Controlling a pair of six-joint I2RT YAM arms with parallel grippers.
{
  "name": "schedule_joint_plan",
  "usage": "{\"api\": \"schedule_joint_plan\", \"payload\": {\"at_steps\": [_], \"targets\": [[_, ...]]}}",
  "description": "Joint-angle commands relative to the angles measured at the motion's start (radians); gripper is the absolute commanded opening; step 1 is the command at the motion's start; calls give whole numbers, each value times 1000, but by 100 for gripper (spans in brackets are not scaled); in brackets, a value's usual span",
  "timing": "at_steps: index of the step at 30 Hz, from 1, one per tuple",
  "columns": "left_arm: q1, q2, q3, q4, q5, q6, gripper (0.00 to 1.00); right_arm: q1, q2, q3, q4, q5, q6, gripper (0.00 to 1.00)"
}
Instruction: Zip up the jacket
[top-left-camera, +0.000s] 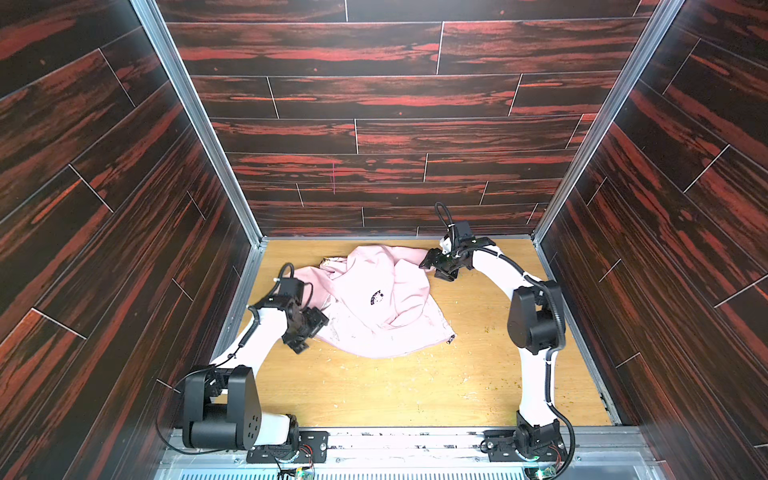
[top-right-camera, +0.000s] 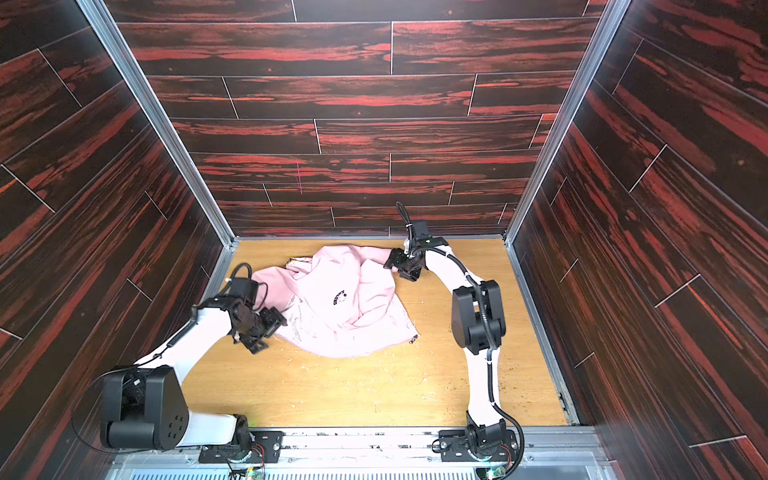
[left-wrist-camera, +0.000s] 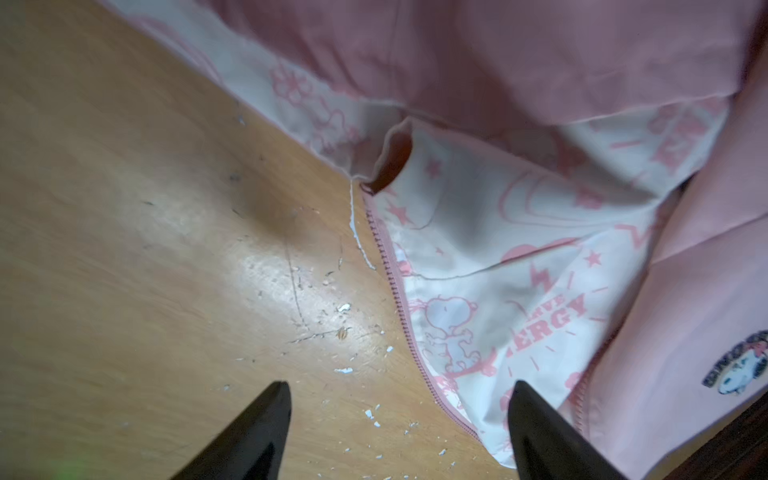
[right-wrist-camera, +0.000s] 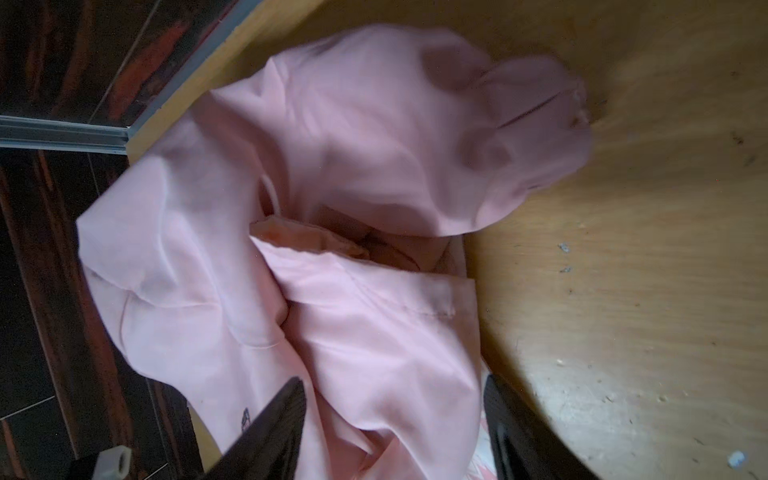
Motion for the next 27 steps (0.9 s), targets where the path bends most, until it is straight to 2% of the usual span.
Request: {"api": "schedule_joint_plan", "payload": {"at_steps": [1, 7, 11, 13, 16, 21, 24, 27], "targets": [[8, 19, -9, 112, 22, -61, 86, 2, 93, 42, -28, -50, 9, 70], [18, 144, 30, 217, 31, -45, 86, 2, 157, 31, -13, -55, 18, 68], [21, 230, 79, 263, 43, -25, 79, 5, 154, -10, 19, -73, 16, 62], [23, 289, 118, 270, 51, -10, 69, 13, 145, -42, 33, -77, 16, 51], [27, 372, 174, 286, 65, 10, 48, 23, 109, -116, 70, -77, 20, 34], [45, 471, 289, 275, 76, 48, 23, 46, 32, -266, 132, -133, 26, 3], [60, 522, 369, 252, 80, 70, 8, 57, -46, -358, 150, -148, 26, 0], [72, 578, 458, 219, 81, 92, 0, 70, -157, -463, 178, -173, 17, 0]]}}
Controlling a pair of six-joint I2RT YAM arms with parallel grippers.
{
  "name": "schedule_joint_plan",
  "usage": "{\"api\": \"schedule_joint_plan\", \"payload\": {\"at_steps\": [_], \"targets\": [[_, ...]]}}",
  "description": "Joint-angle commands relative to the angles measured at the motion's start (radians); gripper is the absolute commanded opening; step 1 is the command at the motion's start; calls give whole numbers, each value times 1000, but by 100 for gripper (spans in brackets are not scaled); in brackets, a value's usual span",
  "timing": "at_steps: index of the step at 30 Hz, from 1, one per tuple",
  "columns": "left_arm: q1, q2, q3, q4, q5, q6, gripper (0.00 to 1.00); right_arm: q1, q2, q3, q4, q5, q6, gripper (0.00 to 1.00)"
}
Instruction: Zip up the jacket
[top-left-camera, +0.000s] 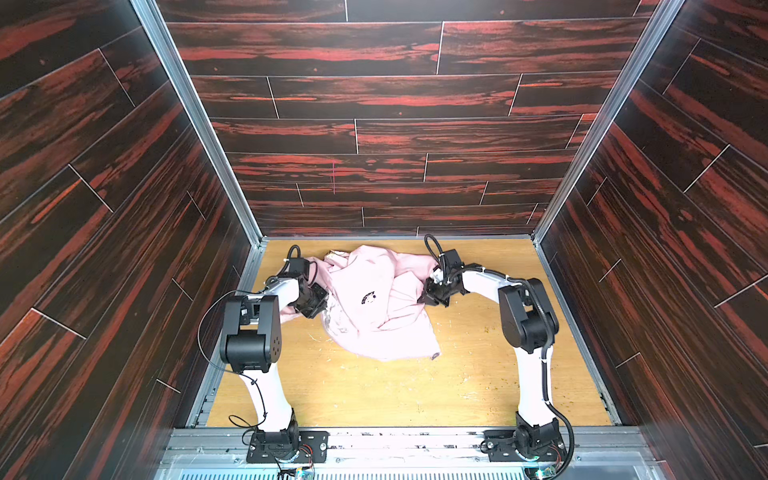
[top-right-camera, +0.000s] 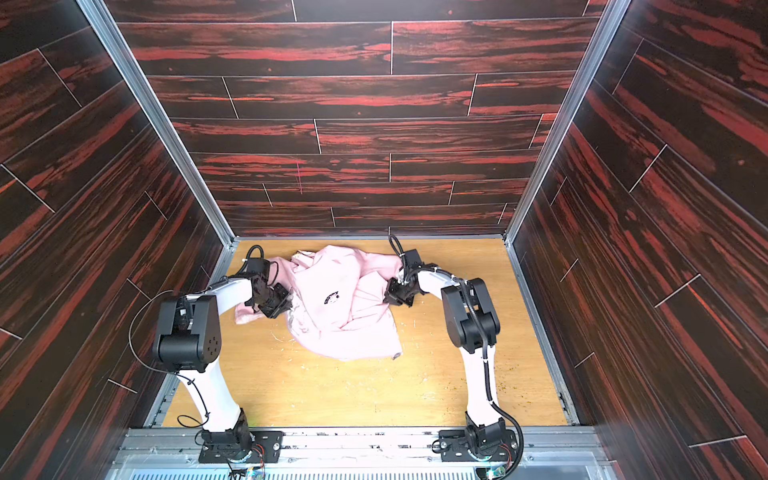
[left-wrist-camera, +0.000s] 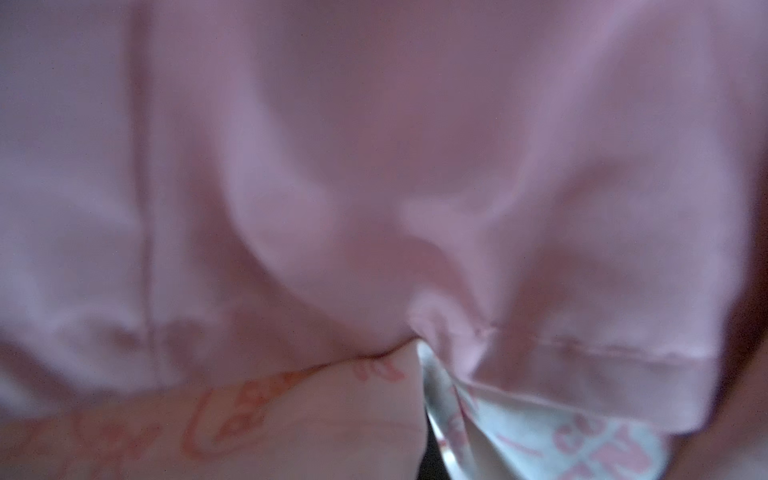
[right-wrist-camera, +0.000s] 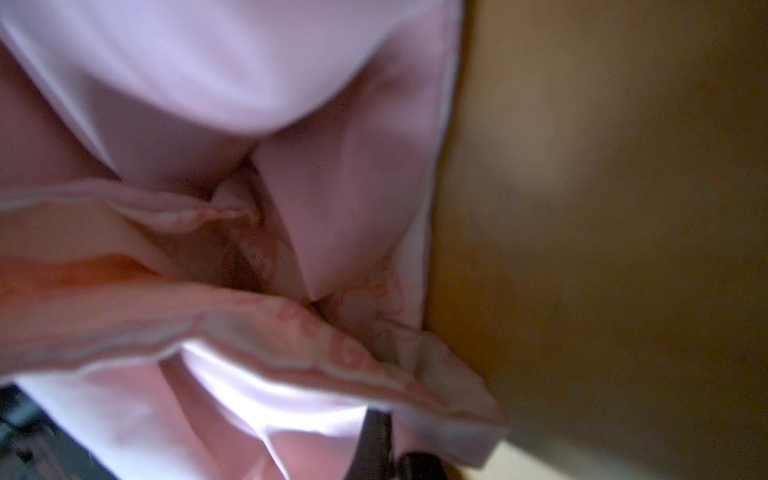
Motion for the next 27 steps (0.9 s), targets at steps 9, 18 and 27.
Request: {"api": "schedule_joint_plan", "payload": {"at_steps": [9, 18, 27], "targets": [[22, 212, 403, -120, 30, 69, 0, 147, -373, -174, -124, -101, -173, 0], [26, 239, 583, -256, 6, 98, 54, 109, -403, -48, -230, -5, -238, 58], [29, -58, 316, -312, -33, 132, 72, -80, -246, 49, -275, 149, -139, 62]]}}
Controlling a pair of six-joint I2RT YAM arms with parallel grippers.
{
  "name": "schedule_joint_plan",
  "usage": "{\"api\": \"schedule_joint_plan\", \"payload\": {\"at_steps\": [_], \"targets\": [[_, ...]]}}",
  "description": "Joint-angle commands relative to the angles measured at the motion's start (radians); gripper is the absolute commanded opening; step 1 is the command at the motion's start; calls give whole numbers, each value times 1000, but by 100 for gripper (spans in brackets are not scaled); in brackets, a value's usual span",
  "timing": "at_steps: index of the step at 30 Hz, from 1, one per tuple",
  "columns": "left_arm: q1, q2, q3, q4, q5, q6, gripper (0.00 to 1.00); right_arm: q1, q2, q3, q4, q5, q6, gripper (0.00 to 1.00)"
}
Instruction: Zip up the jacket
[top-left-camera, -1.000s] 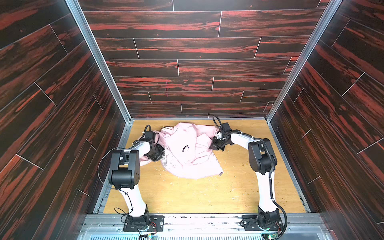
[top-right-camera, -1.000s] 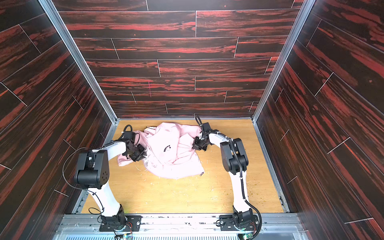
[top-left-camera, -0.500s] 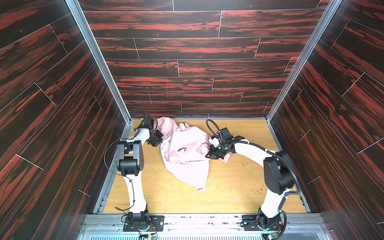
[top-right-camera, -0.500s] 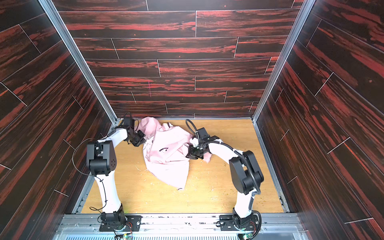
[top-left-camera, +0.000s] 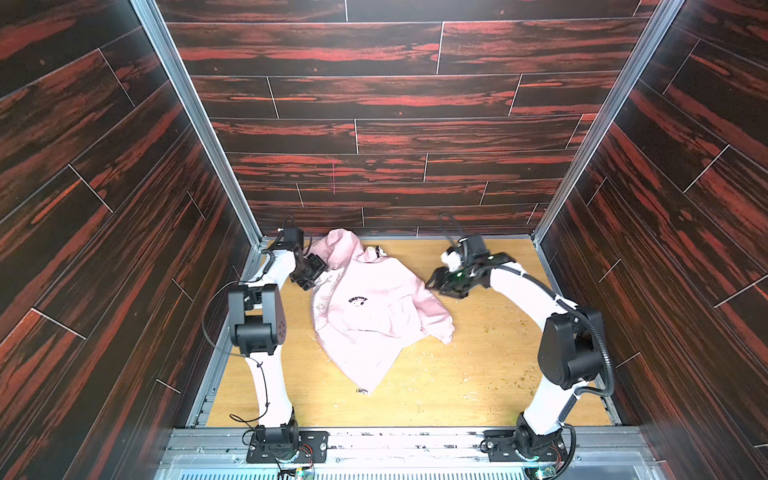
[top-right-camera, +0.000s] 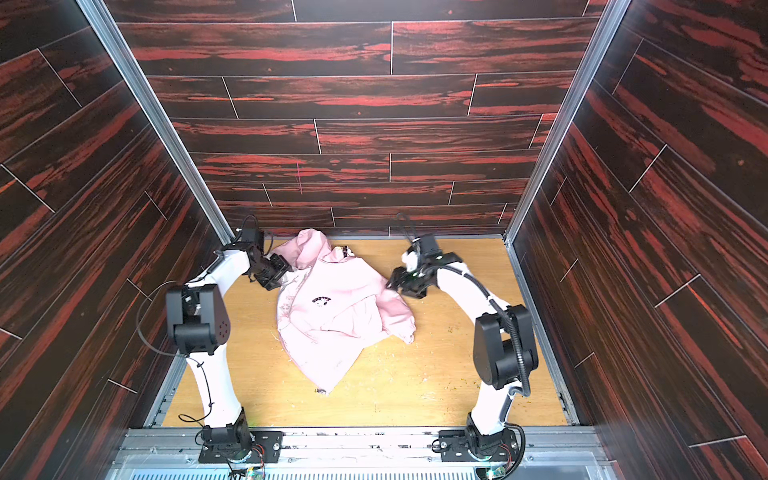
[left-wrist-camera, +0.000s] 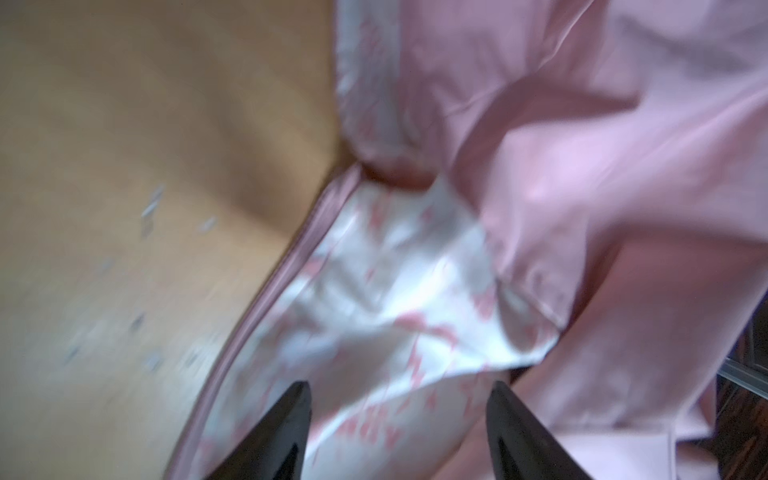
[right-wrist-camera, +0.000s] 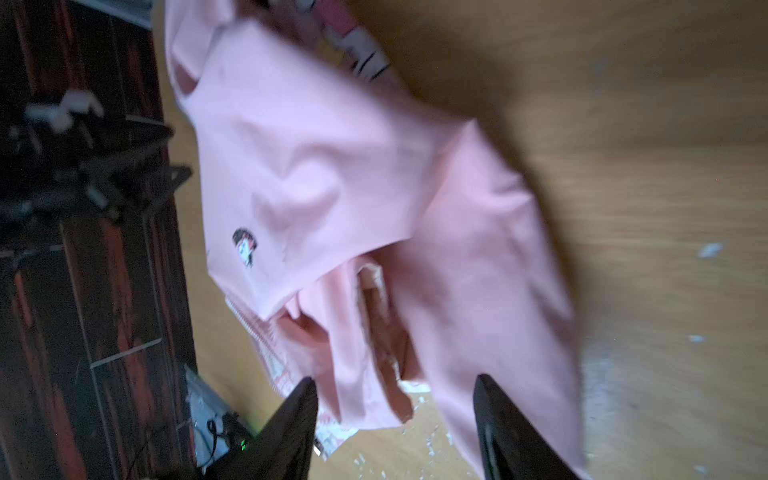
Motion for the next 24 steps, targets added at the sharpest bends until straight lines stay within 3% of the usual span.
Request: {"api": "schedule_joint_plan", "payload": {"at_steps": [1, 8, 15, 18, 24], "targets": [[4, -190, -113, -70, 0, 24, 72, -21, 102, 36, -53, 56, 26, 62], [-63, -417, -475, 16, 109, -64, 74, -18, 210, 2, 15, -24, 46, 62], [-150, -374, -561, 167, 111, -144, 75, 1, 265, -38, 58, -86, 55, 60], [-154, -307, -518, 168, 94, -121, 66, 9, 268, -62, 77, -99, 67, 45], [-153, -122, -384, 145, 100, -58, 31, 10, 187, -98, 88, -103, 87, 3]]}}
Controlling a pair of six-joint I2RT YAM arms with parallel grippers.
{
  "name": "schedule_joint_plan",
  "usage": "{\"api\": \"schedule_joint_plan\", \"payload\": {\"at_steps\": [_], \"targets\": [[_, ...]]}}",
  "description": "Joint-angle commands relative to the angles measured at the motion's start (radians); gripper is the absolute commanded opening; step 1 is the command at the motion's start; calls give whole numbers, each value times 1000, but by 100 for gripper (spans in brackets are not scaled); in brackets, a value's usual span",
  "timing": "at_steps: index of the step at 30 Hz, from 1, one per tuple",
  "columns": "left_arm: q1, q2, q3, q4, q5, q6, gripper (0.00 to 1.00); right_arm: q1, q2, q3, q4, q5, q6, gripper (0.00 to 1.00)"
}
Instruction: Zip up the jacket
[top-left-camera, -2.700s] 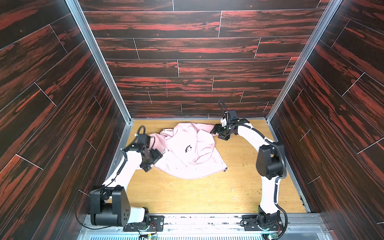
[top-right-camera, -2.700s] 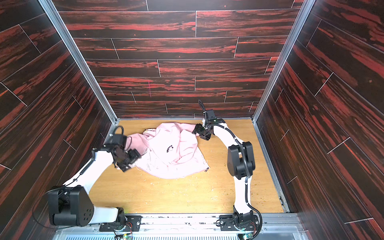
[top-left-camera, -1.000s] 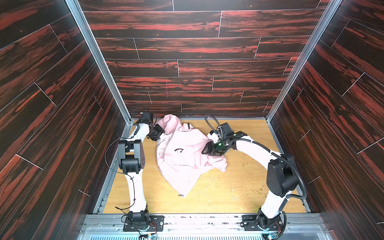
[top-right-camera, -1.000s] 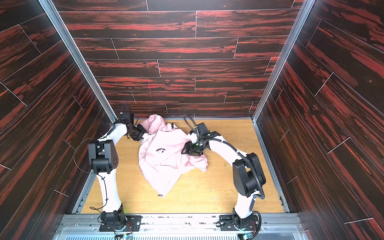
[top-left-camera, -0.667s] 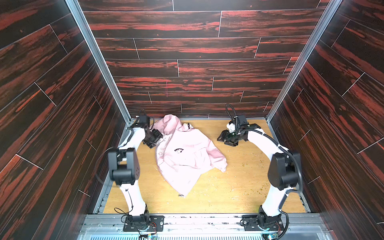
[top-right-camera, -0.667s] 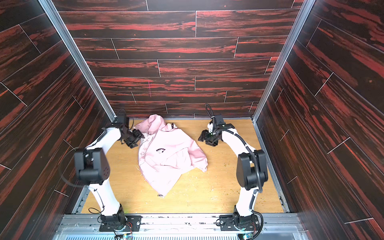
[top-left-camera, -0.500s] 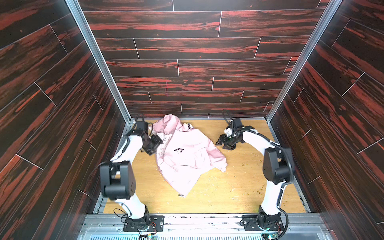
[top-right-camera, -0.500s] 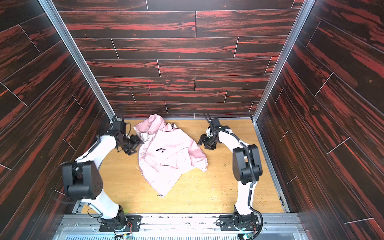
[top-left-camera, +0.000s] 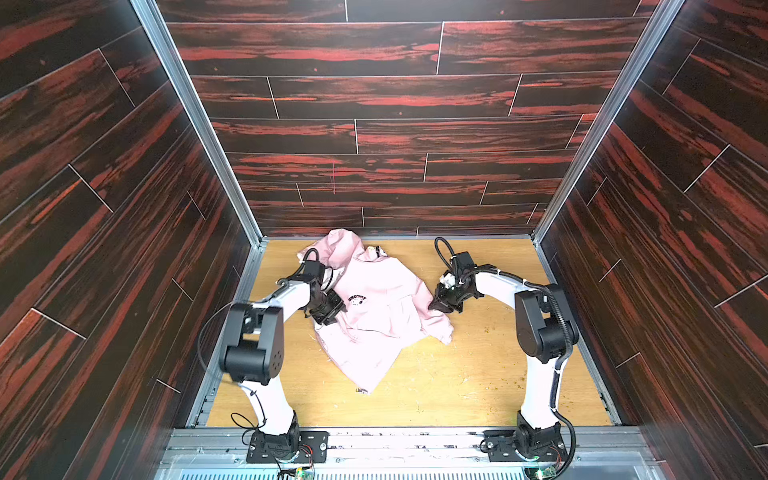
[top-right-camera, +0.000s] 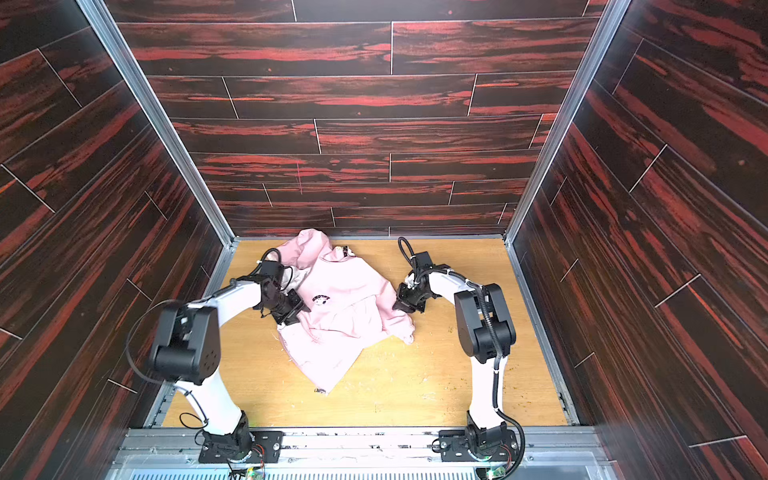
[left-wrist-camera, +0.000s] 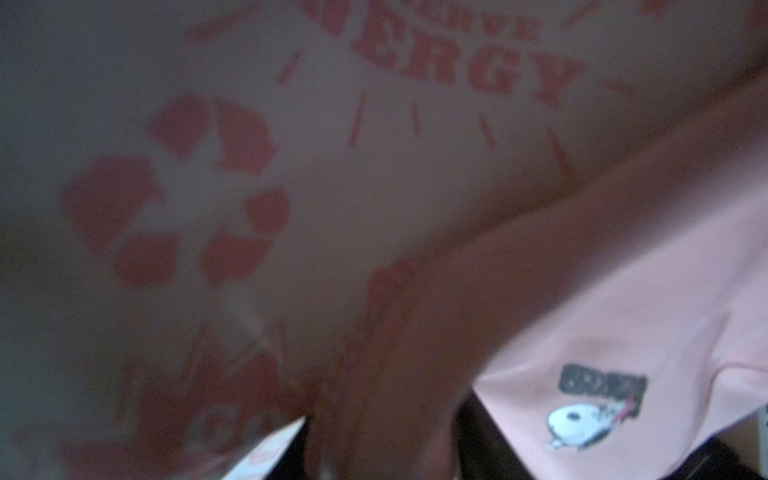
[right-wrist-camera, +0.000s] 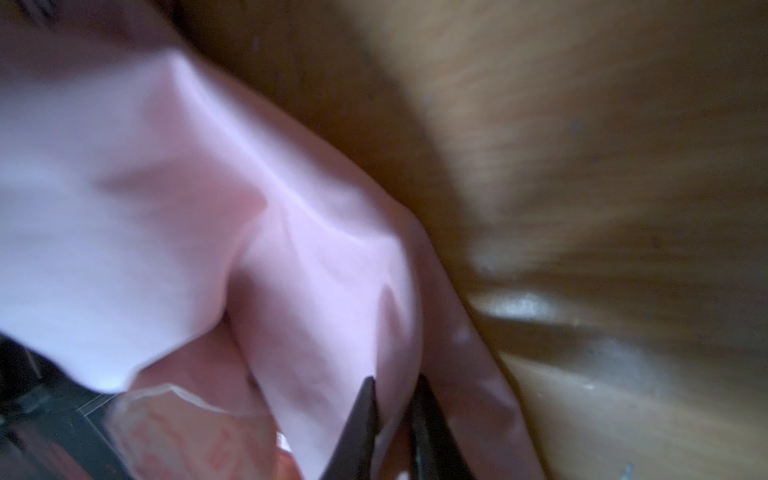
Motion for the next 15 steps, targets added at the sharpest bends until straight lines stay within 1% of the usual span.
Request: {"api": "schedule_joint_plan", "payload": {"at_steps": [1, 3, 4, 6, 8, 9, 15], "targets": [[7, 72, 93, -9, -11, 40, 27, 2, -61, -7, -12, -16, 3, 0], [13, 112, 155, -48, -21, 63, 14, 2, -106, -7, -31, -3, 2, 0], [20, 132, 189, -72, -31, 71, 6, 1, -139, -5, -43, 7, -2, 0], [40, 153, 242, -91, -39, 83, 0, -3, -195, -5, -67, 29, -11, 0], [64, 169, 293, -115, -43, 91, 0, -12, -251, -2, -97, 45, -19, 0], [79, 174, 316, -127, -43, 96, 0, -18, -281, 1, -117, 84, -24, 0], [141, 176, 447, -206, -53, 139, 0, -64, -410, 61, -235, 186, -64, 0]]}}
